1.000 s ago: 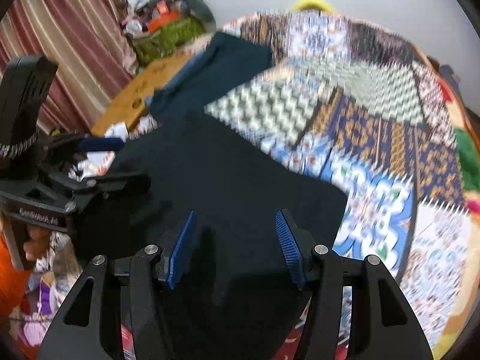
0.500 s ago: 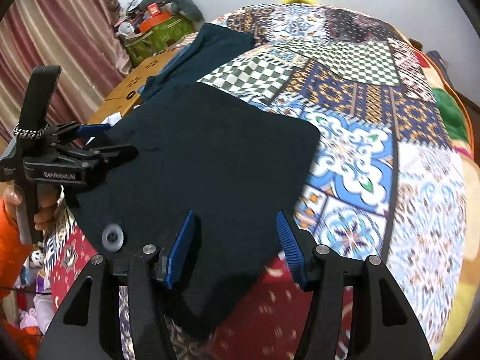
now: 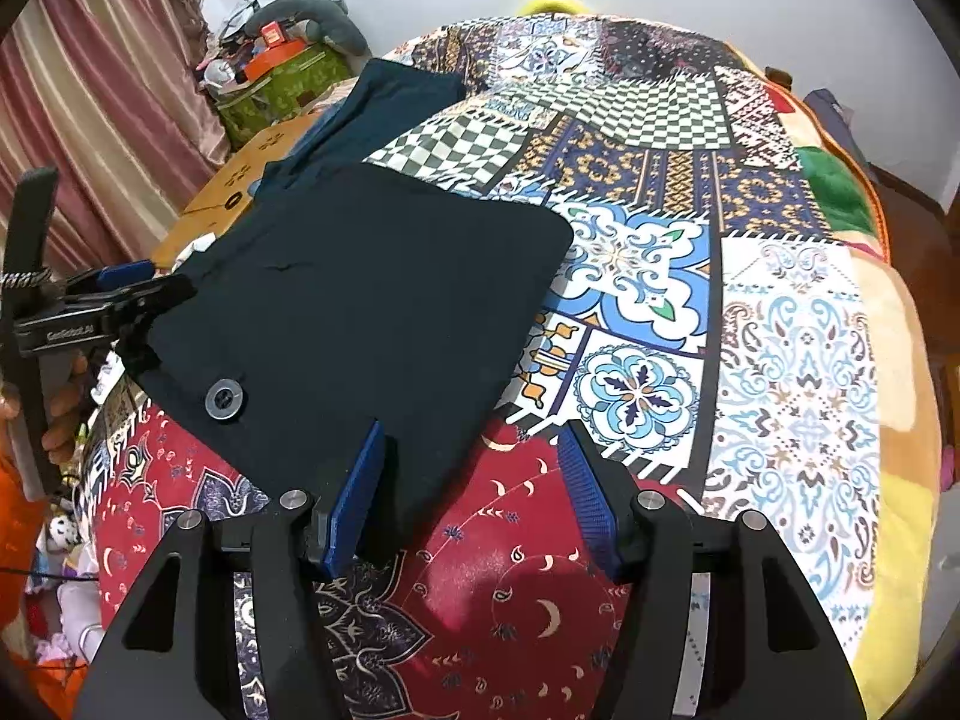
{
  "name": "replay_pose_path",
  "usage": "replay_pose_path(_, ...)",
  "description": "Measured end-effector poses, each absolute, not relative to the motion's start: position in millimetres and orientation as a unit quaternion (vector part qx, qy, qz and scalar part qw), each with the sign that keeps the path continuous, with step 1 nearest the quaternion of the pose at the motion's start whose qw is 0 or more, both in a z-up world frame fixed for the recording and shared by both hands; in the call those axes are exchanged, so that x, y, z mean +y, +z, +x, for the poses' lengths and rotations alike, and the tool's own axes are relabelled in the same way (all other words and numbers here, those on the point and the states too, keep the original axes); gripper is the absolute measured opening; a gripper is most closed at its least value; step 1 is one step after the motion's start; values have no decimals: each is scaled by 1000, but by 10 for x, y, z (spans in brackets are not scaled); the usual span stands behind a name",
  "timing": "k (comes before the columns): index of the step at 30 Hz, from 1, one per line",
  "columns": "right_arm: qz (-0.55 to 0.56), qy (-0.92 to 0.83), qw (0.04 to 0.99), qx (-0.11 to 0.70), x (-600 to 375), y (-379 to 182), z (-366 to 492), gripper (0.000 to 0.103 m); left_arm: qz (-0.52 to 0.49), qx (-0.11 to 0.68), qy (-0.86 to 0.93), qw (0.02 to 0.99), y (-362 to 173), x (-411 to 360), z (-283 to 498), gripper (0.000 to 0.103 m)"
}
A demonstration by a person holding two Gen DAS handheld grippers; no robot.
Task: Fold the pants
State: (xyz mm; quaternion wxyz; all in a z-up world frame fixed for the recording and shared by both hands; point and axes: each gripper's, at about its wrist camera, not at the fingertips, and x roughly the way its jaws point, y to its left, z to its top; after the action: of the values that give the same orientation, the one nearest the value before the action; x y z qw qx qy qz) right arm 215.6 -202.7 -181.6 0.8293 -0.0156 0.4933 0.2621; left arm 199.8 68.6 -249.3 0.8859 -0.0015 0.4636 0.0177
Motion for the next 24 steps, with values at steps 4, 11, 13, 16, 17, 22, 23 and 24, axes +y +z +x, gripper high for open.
replay_pose_path(4, -14, 258, 842, 473, -2002, -1658, 2146, 56, -10, 437, 50, 898, -2339, 854, 1871, 98)
replay_pose_path(11, -17, 285, 859, 424, -1702, -1263, 2232, 56, -85, 394, 107, 909, -2046, 1503, 1589, 98)
replay_pose_path(13, -21, 296, 860, 415, -1565, -1216, 2253, 57, -106, 397, 118, 904, -2042, 1695, 1522, 98)
replay_pose_path(16, -34, 315, 857, 407, -1303, -1197, 2271, 57, -145, 414, 130, 889, -2146, 2001, 1421, 98)
replay_pose_path(17, -39, 323, 854, 407, -1200, -1211, 2276, 57, -159, 423, 133, 882, -2215, 2088, 1396, 98)
replay_pose_path(22, -69, 348, 834, 422, -775, -1392, 2285, 57, -246, 476, 120, 836, -2646, 2472, 1269, 98)
replay_pose_path(23, -78, 353, 829, 427, -678, -1456, 2281, 57, -263, 483, 115, 827, -2721, 2491, 1240, 98)
replay_pose_path(24, -86, 356, 825, 431, -619, -1492, 2269, 57, -280, 487, 110, 820, -2789, 2512, 1216, 98)
